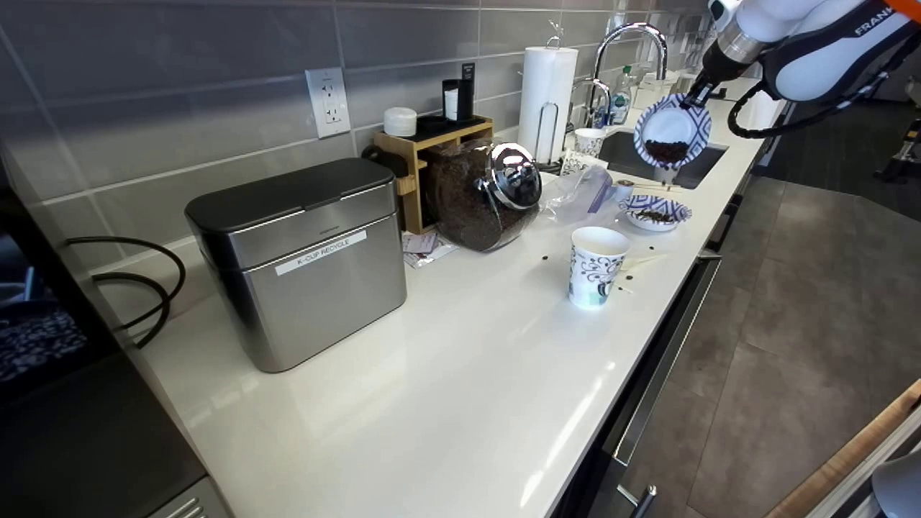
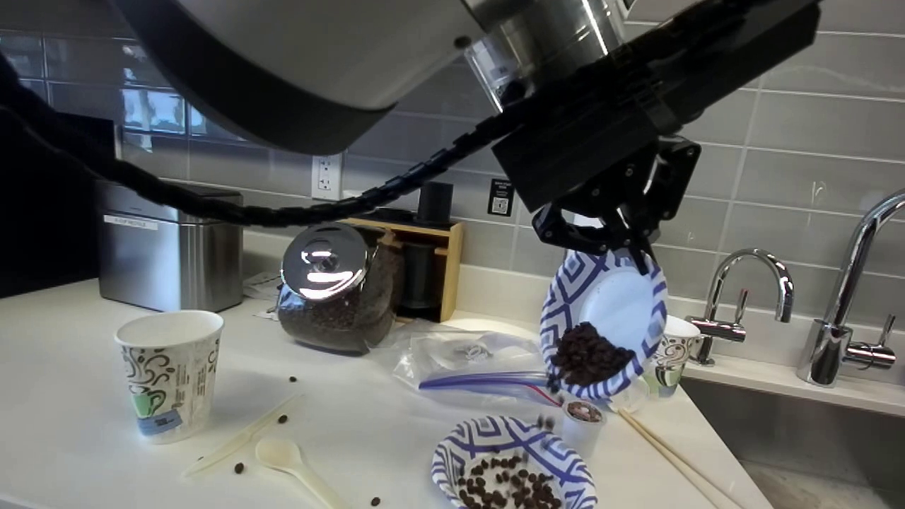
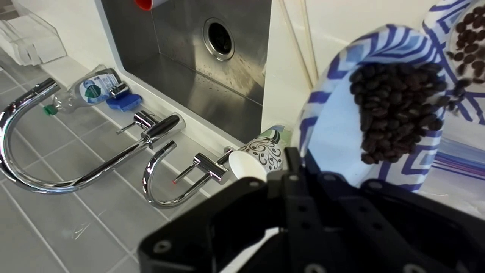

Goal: Pour the contents in the bowl on the left into the bowl on the right.

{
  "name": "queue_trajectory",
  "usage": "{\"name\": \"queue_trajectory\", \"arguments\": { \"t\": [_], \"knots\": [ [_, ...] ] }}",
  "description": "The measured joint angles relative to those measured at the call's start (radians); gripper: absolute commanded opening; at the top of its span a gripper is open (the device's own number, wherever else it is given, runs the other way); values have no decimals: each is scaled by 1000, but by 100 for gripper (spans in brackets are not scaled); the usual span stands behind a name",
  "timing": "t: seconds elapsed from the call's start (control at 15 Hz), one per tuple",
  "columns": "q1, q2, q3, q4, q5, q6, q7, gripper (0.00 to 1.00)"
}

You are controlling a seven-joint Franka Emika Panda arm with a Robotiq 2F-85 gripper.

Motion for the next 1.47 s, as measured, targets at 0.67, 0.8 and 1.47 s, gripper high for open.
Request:
{"name": "queue_trajectory", "arguments": {
  "t": [0.67, 0.8, 1.47],
  "knots": [
    [0, -52, 33, -20, -221, -109, 221, 1],
    [0, -64, 45, -22, -252, -152, 258, 1],
    [0, -104, 105, -42, -385, -289, 424, 1]
  ]
}}
